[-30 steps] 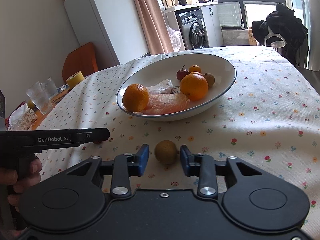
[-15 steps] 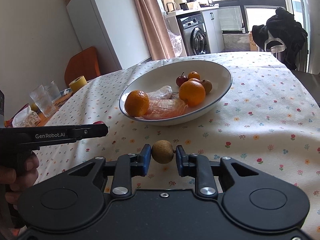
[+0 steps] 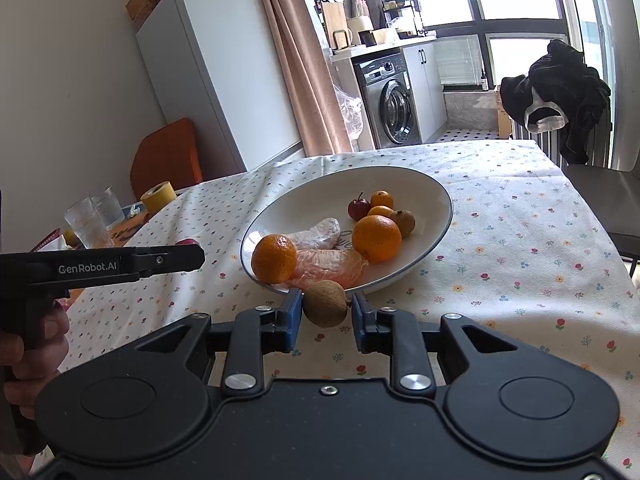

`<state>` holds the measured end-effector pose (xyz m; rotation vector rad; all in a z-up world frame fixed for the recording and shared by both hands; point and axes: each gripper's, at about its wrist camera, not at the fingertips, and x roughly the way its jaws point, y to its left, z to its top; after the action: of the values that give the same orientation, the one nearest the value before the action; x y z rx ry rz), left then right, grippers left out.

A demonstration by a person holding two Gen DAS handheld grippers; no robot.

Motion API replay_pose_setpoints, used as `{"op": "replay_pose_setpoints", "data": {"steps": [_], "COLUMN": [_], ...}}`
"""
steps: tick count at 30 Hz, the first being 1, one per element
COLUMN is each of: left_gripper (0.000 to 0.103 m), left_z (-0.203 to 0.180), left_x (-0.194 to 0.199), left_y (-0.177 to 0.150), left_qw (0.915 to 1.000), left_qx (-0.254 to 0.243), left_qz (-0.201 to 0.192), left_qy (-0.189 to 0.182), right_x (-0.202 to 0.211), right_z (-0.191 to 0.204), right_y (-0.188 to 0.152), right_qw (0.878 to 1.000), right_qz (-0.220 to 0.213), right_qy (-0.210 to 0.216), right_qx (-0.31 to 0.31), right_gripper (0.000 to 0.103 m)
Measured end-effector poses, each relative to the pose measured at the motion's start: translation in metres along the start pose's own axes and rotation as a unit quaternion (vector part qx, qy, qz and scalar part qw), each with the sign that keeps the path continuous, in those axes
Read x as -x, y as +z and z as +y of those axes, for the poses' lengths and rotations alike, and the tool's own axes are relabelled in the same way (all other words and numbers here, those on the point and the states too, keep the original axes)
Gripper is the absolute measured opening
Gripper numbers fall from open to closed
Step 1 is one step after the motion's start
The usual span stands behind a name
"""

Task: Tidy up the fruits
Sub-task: 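Carry the kiwi into the bowl with the right tool while the left tool carries the cherry there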

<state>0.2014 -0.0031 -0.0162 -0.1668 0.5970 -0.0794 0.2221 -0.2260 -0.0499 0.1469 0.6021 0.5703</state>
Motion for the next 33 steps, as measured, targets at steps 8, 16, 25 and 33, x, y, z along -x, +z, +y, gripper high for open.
{"op": "replay_pose_setpoints", "data": {"steps": [8, 16, 25, 33], "left_gripper": [0.021, 0.021, 0.02, 0.021], "left_z": [-0.002, -0.006, -0.009, -0.013], "left_x": [-0.003, -0.011, -0.027, -0.044], "left_y": [0.009, 0.016, 0.024, 0.029], "left_qw": [1.0, 0.9999, 0.9999, 0.9998], "left_qx": [-0.004, -0.01, -0.011, -0.013], "left_qz": [-0.005, -0.007, -0.006, 0.002], "left_qy": [-0.002, -0.006, -0.01, -0.015], "right_x": [0.0, -0.003, -0.009, -0.02], "right_z": [-0.001, -0.002, -0.007, -0.013], "right_y": [0.009, 0.018, 0.026, 0.032], "right_qw": [1.0, 1.0, 1.0, 1.0], "right_qz": [-0.01, -0.016, -0.017, -0.014], "right_qy": [-0.003, -0.006, -0.009, -0.01], "right_qx": [0.003, 0.006, 0.006, 0.002], "right_gripper": [0.025, 0.025, 0.025, 0.025]}}
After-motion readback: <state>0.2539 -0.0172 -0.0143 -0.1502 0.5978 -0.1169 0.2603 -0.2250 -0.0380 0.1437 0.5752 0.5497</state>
